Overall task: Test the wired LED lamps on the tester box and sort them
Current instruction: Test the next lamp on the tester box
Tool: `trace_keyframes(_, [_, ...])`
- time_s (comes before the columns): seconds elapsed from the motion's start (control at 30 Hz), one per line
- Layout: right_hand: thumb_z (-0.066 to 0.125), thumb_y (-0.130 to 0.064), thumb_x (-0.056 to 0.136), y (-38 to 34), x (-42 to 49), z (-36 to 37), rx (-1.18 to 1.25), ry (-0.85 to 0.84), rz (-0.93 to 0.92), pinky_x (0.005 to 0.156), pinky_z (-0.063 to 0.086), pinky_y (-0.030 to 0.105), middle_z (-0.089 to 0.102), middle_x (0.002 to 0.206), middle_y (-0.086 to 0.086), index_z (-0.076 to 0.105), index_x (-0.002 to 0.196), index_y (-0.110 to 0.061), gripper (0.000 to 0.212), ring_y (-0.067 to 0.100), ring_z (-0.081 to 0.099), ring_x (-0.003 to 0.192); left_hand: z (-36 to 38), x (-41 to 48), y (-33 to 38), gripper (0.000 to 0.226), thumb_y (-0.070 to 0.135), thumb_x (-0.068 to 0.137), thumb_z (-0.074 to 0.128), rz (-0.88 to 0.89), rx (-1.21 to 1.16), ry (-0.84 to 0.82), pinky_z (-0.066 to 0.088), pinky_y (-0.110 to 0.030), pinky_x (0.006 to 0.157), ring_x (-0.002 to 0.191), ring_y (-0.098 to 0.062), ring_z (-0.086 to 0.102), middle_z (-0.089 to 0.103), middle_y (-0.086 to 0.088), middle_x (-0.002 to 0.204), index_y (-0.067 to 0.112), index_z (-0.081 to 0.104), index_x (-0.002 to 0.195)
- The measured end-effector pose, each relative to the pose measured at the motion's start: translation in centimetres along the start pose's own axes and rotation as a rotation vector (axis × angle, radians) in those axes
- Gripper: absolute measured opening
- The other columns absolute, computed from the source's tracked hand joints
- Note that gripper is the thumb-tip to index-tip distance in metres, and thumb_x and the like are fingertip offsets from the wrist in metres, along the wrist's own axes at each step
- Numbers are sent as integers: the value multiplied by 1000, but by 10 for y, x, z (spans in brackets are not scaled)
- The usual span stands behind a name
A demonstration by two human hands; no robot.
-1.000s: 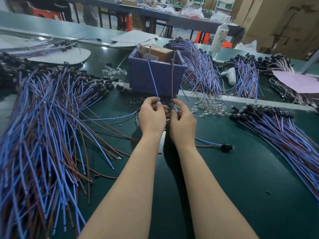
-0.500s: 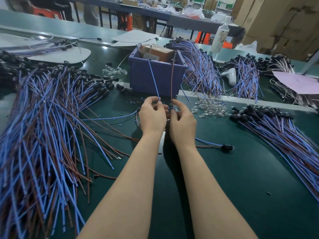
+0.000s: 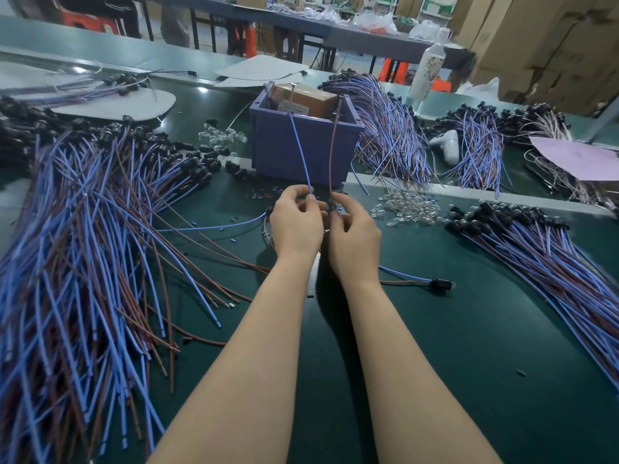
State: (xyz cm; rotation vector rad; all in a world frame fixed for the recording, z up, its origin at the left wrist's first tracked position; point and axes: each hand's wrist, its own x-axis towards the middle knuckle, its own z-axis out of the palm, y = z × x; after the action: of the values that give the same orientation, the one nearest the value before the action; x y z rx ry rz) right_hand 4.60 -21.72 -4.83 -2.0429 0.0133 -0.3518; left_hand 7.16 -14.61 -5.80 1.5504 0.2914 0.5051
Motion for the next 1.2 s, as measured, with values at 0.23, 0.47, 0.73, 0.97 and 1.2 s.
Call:
trace_keyframes(0.23, [46,-9,94,0,0,0,-8,-8,4,84,39,21,68,113,6,59,124,-16,34,21,61,104,0,1,-1,11,12,95,49,4,13,-4,43,-4,54,58,3,61,63,12,69,19,56,98])
trace_keyframes(0.47, [47,-9,94,-1,1,2,1,11,23,91,45,32,69,111,9,58,127,-17,35,25,62,102,0,1,0,10,10,96,48,-14,-21,-6,44,-5,50,60,-2,62,64,10,70,16,55,99])
trace_keyframes(0.73, [46,-8,93,1,2,1,-2,26,26,87,44,29,70,108,8,58,126,-17,36,24,62,100,3,-5,-1,7,9,96,48,35,-8,21,41,-4,51,48,6,58,63,10,68,15,51,93])
trace_keyframes(0.97, [46,-8,93,1,3,2,6,21,18,86,41,25,68,113,5,59,126,-18,36,22,61,103,3,-4,2,6,9,95,48,27,-10,34,41,-3,51,55,2,60,64,7,71,14,51,94])
trace_keyframes(1.2, [46,-7,94,2,3,1,6,19,-4,85,39,21,67,117,3,60,125,-17,36,20,61,104,3,-1,1,6,10,95,48,7,0,14,43,-6,49,57,-3,62,64,5,73,14,52,94])
